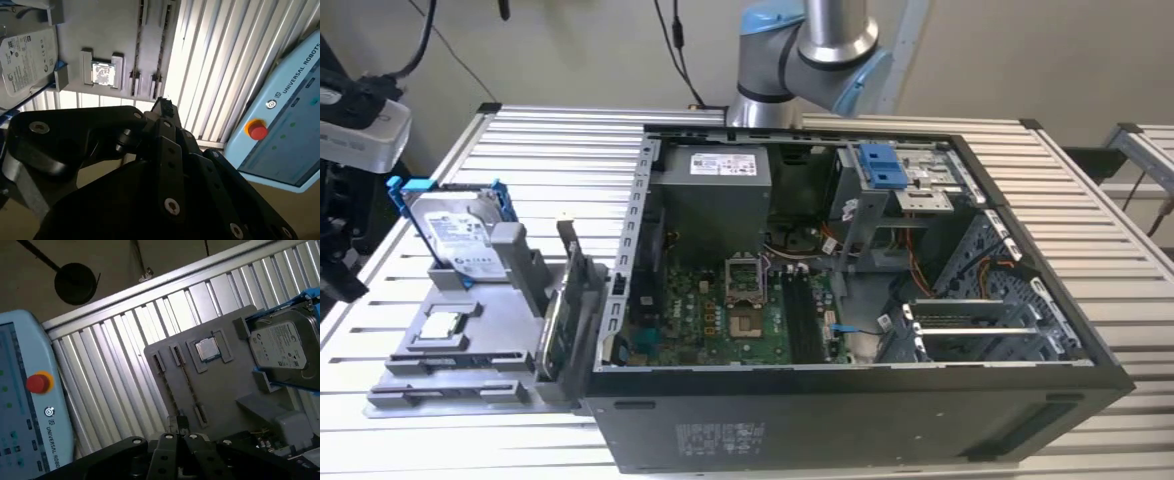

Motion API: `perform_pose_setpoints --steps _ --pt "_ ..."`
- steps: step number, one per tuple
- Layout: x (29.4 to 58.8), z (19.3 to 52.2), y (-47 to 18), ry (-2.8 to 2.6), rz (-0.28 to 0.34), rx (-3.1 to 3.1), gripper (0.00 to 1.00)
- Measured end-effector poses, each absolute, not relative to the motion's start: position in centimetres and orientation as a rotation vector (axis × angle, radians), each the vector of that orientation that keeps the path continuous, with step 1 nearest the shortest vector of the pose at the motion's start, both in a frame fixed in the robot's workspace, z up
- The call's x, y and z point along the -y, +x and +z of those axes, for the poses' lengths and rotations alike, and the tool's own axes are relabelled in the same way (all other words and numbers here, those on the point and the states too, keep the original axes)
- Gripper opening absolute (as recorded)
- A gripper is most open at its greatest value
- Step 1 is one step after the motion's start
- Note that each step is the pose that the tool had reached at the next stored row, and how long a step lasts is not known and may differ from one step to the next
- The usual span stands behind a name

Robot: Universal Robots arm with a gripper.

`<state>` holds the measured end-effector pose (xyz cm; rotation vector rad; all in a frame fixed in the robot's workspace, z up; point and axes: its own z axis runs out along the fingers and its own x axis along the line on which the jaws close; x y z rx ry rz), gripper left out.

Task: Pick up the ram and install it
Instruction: 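Pick up the ram and move it above insertion slot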

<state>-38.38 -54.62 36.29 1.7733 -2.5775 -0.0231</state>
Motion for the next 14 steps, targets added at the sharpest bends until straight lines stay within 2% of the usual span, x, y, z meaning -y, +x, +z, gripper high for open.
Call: perform_pose_setpoints --steps 14 --pt "54.61 36.14 -38.38 1.992 -0.003 2.435 0.11"
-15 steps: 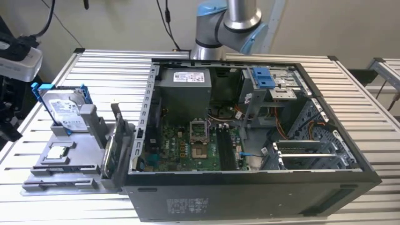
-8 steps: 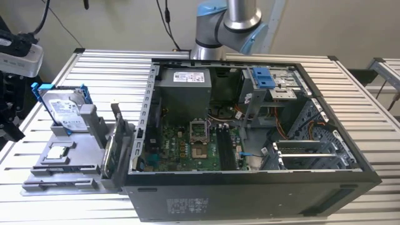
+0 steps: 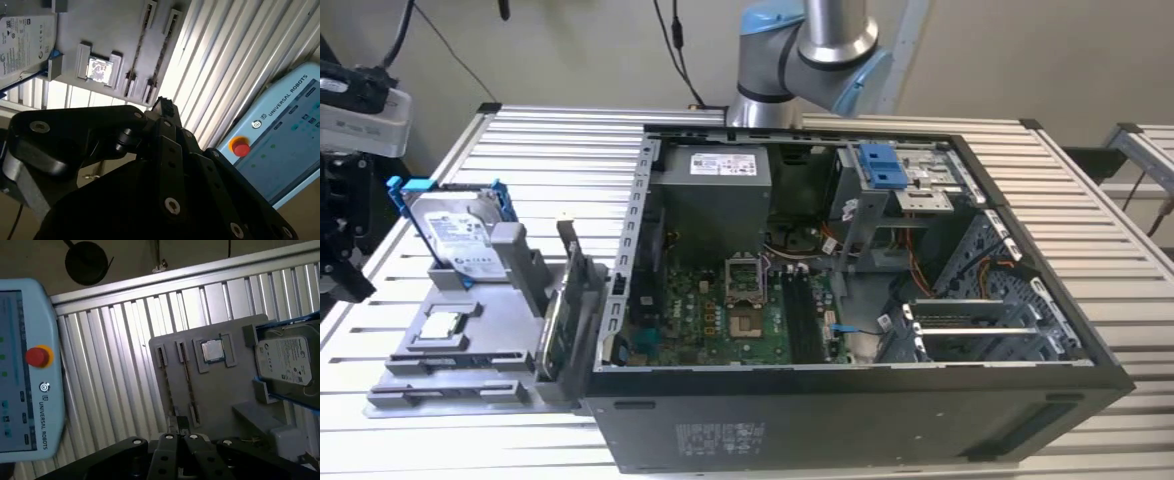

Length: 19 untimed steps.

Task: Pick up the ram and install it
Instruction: 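Pick up the ram and move it above insertion slot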

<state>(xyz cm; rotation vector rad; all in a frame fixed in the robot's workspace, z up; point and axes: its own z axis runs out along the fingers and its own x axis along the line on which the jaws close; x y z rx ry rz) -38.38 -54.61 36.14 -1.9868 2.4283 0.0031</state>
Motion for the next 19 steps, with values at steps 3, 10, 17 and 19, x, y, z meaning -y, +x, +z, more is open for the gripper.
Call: perform_pose_setpoints --steps 3,10,17,19 --pt "54.61 36.06 -38.39 -2.000 0.005 -2.414 0.11" --pt "54.61 36.06 -38.38 -1.989 0.047 -2.395 0.11" --pt "54.61 36.05 -38.38 -1.987 0.051 -2.393 0.18" --pt "54.62 36.05 -38.38 -1.987 0.051 -2.393 0.24"
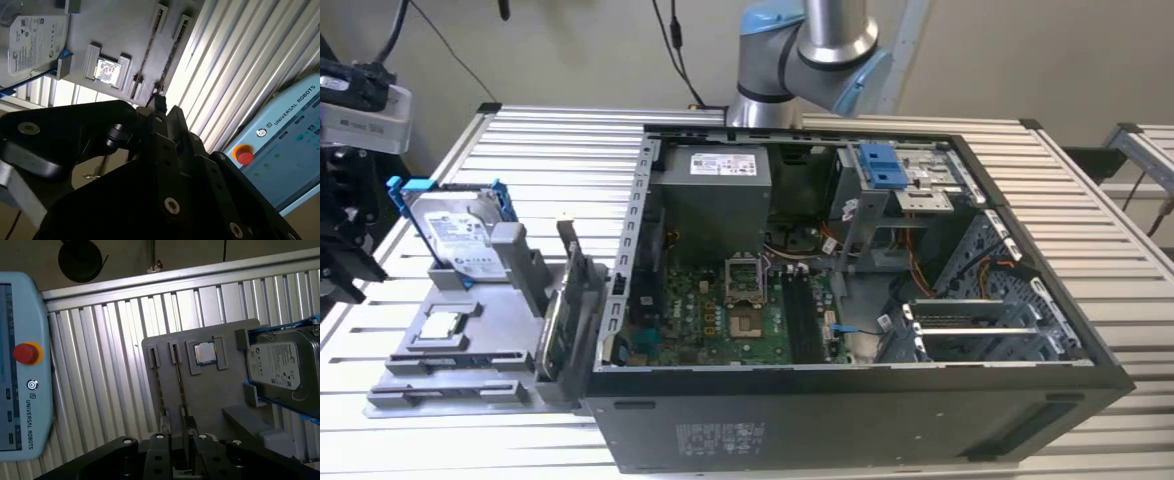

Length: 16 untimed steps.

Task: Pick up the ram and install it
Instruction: 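Pick up the ram and move it above insertion slot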

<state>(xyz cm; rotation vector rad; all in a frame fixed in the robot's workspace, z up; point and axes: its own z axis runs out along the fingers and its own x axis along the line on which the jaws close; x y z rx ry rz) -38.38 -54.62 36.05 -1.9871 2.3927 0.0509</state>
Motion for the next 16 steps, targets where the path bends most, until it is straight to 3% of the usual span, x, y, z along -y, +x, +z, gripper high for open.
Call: perform_pose_setpoints --steps 4,16 --pt "54.62 36.05 -38.38 -1.987 0.051 -2.393 0.42" --pt "54.62 35.26 -38.38 -2.016 0.052 -2.369 0.42"
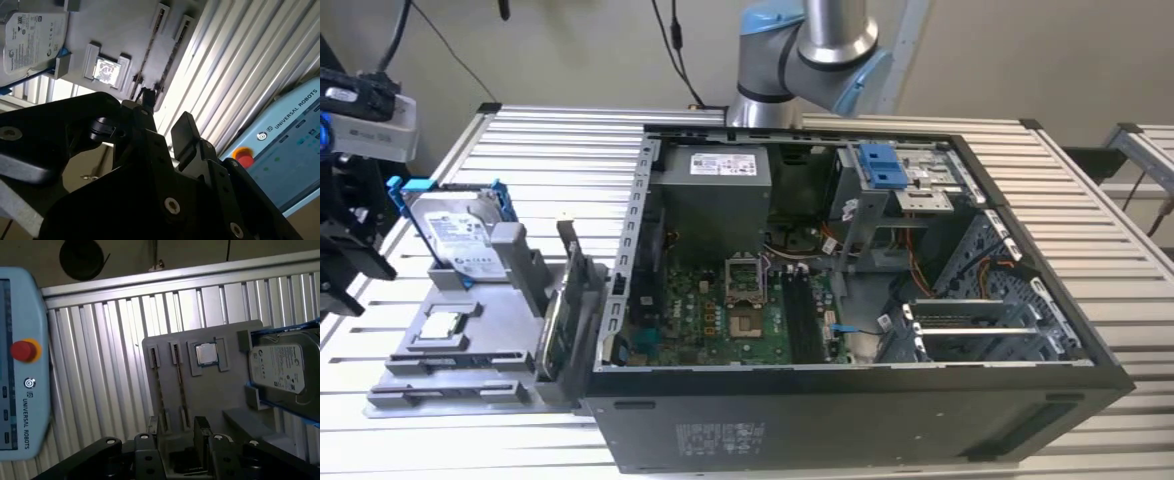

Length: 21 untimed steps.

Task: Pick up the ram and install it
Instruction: 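Pick up the ram and move it above insertion slot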

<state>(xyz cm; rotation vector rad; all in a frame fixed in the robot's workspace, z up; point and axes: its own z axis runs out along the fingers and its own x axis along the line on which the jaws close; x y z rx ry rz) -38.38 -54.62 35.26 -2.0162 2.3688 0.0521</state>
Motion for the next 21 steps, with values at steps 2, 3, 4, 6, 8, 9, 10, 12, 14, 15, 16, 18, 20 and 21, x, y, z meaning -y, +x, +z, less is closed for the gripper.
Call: perform_pose_setpoints --steps 2,3,4,6,8,9,10,12,14,15,16,18,20,21 --pt "54.6 35.0 -38.4 -2.023 0.053 -2.364 0.42" --pt "54.6 34.9 -38.4 -2.026 0.054 -2.362 0.42" --pt "54.6 34.9 -38.4 -2.031 0.056 -2.361 0.42" --pt "54.6 34.7 -38.4 -2.039 0.059 -2.358 0.42" --pt "54.6 34.4 -38.4 -2.048 0.062 -2.353 0.42" --pt "54.6 34.3 -38.4 -2.052 0.063 -2.350 0.42" --pt "54.6 34.2 -38.4 -2.056 0.063 -2.347 0.42" --pt "54.6 34.0 -38.4 -2.062 0.063 -2.342 0.42" --pt "54.6 33.9 -38.4 -2.067 0.063 -2.337 0.42" --pt "54.6 33.8 -38.4 -2.070 0.063 -2.335 0.42" --pt "54.6 33.7 -38.4 -2.072 0.063 -2.333 0.42" --pt "54.6 33.5 -38.4 -2.075 0.063 -2.330 0.42" --pt "54.6 33.4 -38.4 -2.078 0.063 -2.328 0.42" --pt "54.6 33.3 -38.4 -2.078 0.063 -2.327 0.42"
